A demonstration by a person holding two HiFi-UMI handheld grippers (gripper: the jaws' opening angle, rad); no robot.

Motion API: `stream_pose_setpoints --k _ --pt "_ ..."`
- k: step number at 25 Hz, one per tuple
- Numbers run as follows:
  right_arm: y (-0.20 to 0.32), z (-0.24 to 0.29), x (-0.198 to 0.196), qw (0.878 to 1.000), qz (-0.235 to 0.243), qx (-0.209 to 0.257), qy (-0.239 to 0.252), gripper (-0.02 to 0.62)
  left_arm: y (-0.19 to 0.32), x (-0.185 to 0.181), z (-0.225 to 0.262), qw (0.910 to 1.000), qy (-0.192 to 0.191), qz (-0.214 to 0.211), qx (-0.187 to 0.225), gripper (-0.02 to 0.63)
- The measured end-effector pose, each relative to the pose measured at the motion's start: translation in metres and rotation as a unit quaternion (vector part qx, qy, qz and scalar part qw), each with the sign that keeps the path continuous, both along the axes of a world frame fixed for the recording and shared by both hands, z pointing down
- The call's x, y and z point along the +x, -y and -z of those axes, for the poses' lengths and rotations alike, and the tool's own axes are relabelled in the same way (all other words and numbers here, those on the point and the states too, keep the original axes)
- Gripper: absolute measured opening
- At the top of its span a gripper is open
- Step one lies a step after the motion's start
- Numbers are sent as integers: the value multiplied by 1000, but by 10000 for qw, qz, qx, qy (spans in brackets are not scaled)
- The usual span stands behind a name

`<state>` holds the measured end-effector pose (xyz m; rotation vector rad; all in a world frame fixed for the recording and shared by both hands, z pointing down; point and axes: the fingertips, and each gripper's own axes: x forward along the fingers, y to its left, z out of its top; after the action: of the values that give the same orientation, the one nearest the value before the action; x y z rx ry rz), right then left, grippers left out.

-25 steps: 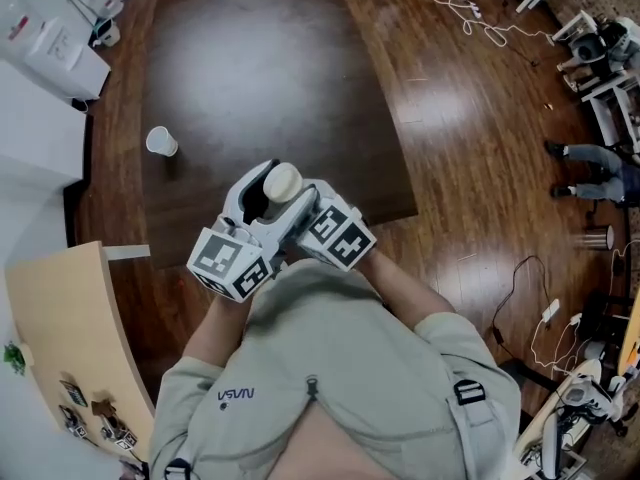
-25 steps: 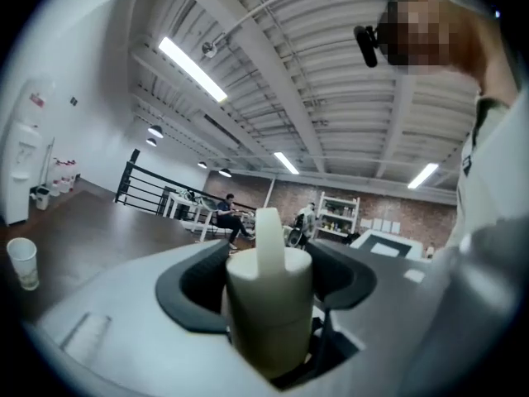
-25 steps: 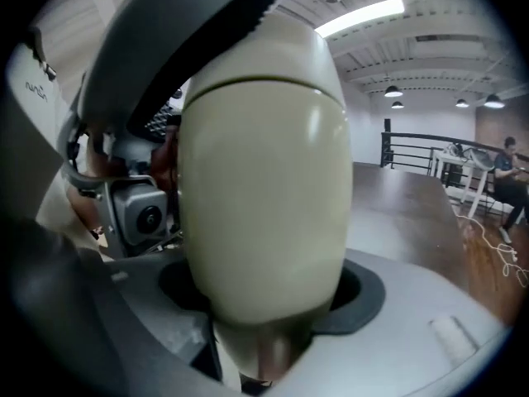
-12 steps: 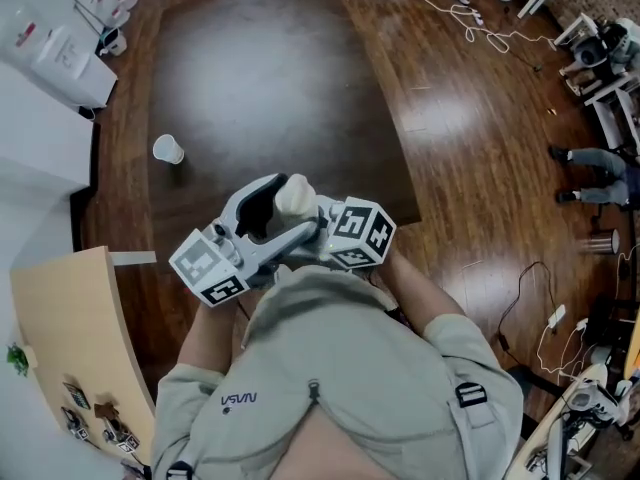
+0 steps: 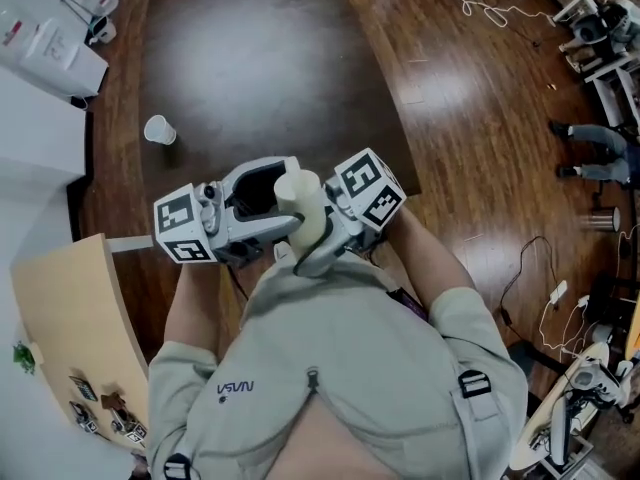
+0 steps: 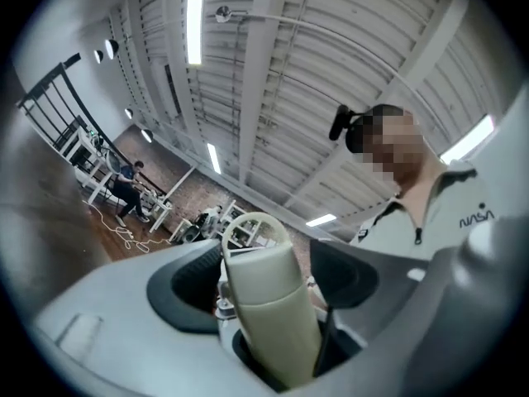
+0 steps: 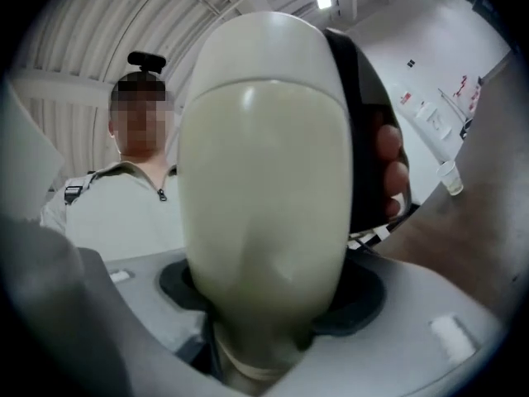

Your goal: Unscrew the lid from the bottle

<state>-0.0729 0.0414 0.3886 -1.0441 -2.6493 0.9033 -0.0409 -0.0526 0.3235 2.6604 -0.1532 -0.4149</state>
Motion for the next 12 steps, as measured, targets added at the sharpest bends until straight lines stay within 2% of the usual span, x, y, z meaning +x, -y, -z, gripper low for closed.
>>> stream_pose_setpoints --k 3,6,9,12 --pt "-6 0 0 9999 166 1 -44 299 -4 7 -4 9996 10 -276 -66 318" --pt "-6 -6 0 9997 116 95 -185 299 -5 10 -6 9994 12 -324 -76 313" --pt "1 -17 -3 9985 -172 361 -368 300 -2 10 -10 9997 111 -219 -57 308" --pt "15 -28 -9 9934 -668 724 -593 299 5 9 -15 9995 296 74 -3 308"
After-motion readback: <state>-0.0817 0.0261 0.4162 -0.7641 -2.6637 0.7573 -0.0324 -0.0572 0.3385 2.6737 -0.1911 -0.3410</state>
